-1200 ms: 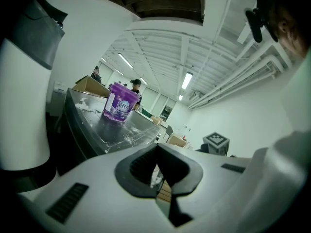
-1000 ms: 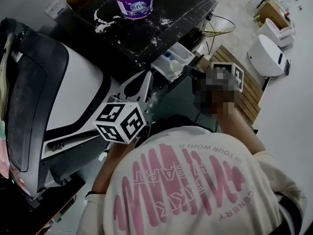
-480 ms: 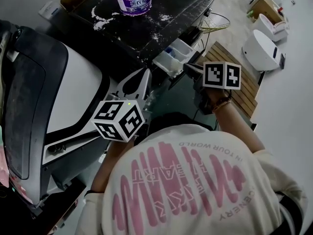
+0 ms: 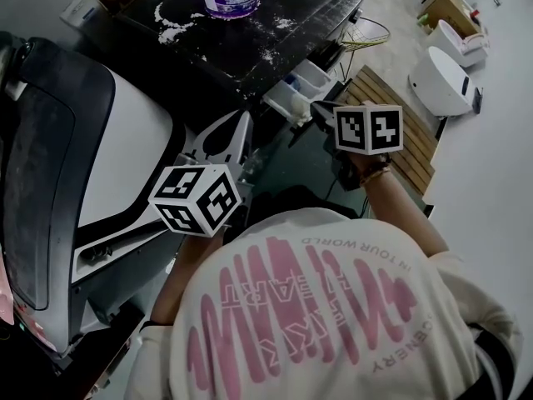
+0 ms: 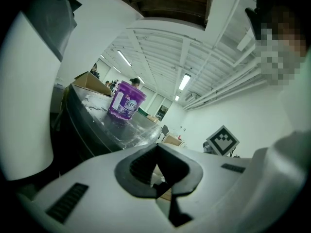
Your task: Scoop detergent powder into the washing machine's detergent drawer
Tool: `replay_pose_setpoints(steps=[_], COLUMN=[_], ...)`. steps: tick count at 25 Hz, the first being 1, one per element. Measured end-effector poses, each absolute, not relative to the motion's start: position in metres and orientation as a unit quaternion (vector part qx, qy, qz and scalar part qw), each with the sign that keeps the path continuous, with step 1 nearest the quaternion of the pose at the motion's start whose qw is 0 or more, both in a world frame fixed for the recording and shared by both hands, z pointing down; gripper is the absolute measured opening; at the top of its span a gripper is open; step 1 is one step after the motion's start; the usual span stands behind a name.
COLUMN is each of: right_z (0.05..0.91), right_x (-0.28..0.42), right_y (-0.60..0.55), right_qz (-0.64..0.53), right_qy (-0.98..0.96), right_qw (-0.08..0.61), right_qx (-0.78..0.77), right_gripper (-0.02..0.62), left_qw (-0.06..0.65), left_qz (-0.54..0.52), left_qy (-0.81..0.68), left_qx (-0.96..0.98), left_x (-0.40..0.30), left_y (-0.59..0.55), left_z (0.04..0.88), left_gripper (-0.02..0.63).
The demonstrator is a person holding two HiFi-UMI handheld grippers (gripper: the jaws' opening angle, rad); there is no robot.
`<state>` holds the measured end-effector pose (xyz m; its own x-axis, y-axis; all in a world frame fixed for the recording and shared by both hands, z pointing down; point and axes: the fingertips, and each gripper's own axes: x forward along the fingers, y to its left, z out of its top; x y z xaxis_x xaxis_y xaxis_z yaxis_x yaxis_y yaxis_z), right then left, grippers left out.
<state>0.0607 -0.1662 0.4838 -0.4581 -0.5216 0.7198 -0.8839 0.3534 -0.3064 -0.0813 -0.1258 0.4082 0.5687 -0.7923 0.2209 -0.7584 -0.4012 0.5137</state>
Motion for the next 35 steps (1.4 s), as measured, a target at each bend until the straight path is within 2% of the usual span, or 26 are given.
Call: replay_pose_setpoints(steps=[16, 35], right_z=[0.491, 0.496], right_x=[0.051, 0.04], right_y=[-0.162, -0.152], right_qz=[0.233, 0.109], right_qy=[-0.792, -0.796], right_qw=[0.361, 0.439], right_qx=[0.433, 0.402], right_gripper=[0.006, 0.006], left_qw=[0.293, 0.296], left_qz=[-0.033, -0.03], left_qy=[-0.457, -0.457], left_qx=[0.839, 0.838], left_x=[-0.086, -0.092], left_y=[-0.129, -0.12], left_z=[0.412, 0.415], left_gripper=[0.003, 0.003])
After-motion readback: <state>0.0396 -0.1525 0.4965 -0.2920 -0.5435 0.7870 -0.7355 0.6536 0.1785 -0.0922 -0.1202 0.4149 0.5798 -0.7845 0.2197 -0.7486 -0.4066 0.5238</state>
